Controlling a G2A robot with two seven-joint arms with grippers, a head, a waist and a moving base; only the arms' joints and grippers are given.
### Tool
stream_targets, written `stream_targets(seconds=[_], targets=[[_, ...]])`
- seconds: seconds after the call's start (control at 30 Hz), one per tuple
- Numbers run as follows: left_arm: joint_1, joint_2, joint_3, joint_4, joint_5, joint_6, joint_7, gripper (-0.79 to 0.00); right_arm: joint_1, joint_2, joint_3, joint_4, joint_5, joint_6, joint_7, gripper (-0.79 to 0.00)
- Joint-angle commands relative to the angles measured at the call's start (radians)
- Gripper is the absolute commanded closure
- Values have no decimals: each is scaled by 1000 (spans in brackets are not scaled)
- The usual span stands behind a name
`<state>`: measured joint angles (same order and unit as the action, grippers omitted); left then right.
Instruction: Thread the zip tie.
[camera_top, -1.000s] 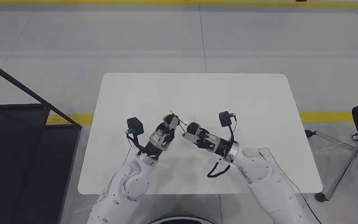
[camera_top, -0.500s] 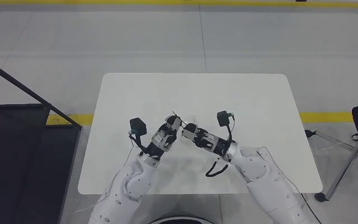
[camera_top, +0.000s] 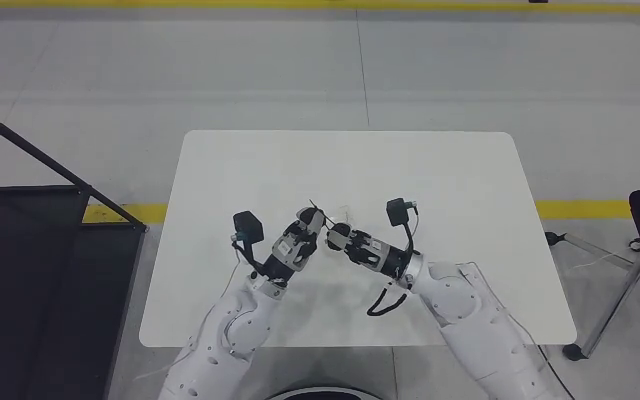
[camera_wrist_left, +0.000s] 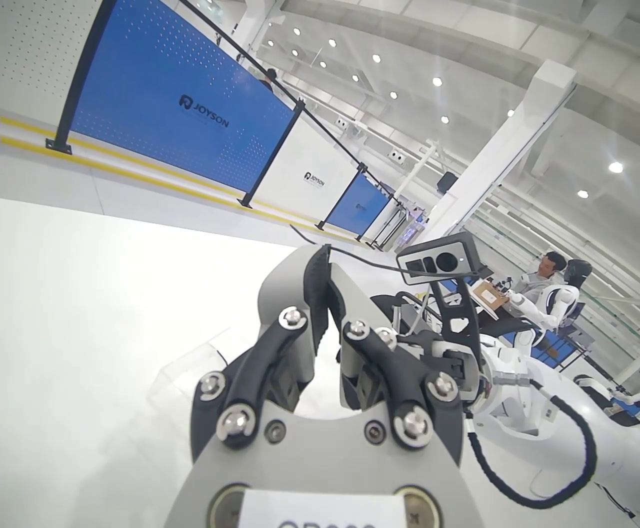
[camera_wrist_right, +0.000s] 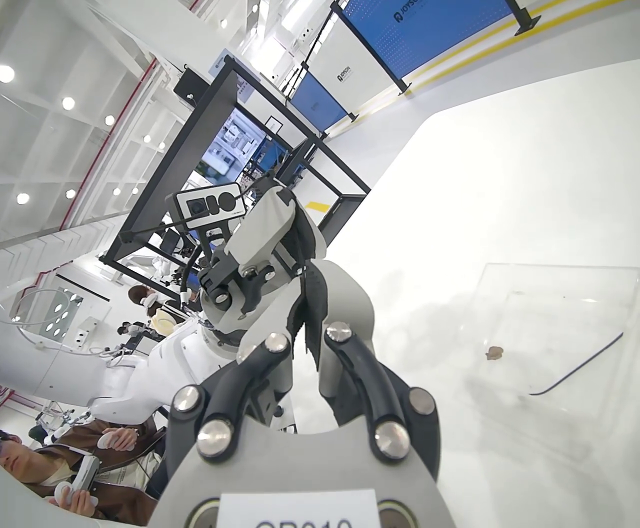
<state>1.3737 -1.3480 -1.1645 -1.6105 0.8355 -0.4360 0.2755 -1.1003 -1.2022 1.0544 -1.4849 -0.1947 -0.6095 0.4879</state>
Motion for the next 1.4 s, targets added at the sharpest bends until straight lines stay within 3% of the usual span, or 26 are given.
stream_targets(seconds=[0.0, 0.37, 0.4, 0.43, 0.7, 1.17, 1.3, 1.37], targets=[[1, 0, -1, 0, 0, -2, 0, 0, 0, 0, 0, -1, -2, 1, 0, 0], [4, 1, -8, 1, -2, -16, -1, 0, -1, -1, -1, 0, -3, 1, -2, 0], [4, 1, -8, 1, -2, -17, 0, 0, -1, -2, -1, 1, -3, 2, -4, -40], [4, 0, -9, 1, -2, -17, 0, 0, -1, -2, -1, 1, -3, 4, -4, -135], [3, 0, -9, 5, 1, -21, 0, 0, 0, -3, -1, 2, 2, 5, -1, -188], [2, -2, -7, 10, 7, -21, 0, 0, -6, -3, 8, 0, 14, -1, -6, -148], [2, -2, -5, 10, 8, -21, 2, 0, -7, -3, 8, -2, 11, 0, -4, -18], [2, -2, -5, 10, 9, -21, 2, 0, -7, -3, 8, -2, 11, 0, -5, 0]])
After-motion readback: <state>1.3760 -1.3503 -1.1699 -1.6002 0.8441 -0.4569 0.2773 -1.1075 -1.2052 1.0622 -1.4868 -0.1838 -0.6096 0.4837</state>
